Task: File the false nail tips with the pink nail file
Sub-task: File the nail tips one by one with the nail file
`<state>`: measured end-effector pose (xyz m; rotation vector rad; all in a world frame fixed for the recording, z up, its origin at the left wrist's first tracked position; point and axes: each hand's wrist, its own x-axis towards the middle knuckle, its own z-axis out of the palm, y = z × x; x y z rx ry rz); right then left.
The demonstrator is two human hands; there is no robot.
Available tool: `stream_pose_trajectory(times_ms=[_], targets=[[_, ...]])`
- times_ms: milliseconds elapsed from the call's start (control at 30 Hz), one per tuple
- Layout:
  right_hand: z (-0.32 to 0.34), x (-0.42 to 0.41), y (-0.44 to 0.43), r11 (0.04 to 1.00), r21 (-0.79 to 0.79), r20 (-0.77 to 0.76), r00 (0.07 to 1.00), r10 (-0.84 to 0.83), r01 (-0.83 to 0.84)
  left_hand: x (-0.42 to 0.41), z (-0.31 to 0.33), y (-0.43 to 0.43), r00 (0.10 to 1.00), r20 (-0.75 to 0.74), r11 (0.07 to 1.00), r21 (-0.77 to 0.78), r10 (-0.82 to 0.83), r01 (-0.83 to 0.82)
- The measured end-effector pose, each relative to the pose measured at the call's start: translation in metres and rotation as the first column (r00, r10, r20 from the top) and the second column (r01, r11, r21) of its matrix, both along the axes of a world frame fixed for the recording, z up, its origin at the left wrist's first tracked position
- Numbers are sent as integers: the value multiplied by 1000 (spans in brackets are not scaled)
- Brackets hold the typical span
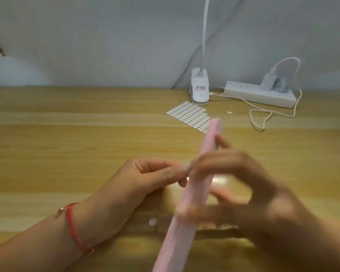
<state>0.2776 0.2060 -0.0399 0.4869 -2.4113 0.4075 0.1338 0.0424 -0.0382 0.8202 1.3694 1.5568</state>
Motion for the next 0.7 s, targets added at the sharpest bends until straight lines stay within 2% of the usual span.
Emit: stream_pose_trajectory(times_ms=[67, 133, 167, 300, 433, 467, 567, 600, 700], targets=[[6, -4, 11, 998, 26, -34, 998, -50, 50, -1, -1, 1, 1000, 18, 1000, -16, 22, -22], [18, -13, 29, 976, -78, -61, 976, -209, 204, 0, -2, 3, 998, 1, 997, -27, 67, -67], [19, -15, 29, 967, -117, -58, 971, -232, 224, 0, -2, 2, 998, 4, 998, -18, 62, -62], [-2, -1, -2, 1000, 9, -53, 998, -16, 16, 0, 1, 0, 1000, 11, 1000, 1, -10, 10], [16, -15, 27, 967, -126, -49, 973, -228, 220, 0, 0, 3, 999, 8, 999, -13, 43, -43], [13, -14, 24, 966, -127, -53, 971, -232, 224, 0, 0, 3, 999, 14, 999, -17, 35, -35], [-6, -1, -2, 998, 40, -68, 997, -39, 42, -1, 0, 1, 1000, -20, 1000, -21, 20, -20], [-4, -2, 1, 998, 47, -64, 998, -29, 32, -1, 0, 1, 999, -29, 999, -24, 28, -29], [16, -15, 28, 968, -123, -75, 970, -230, 220, 1, -1, 3, 997, -40, 997, -21, 71, -71]])
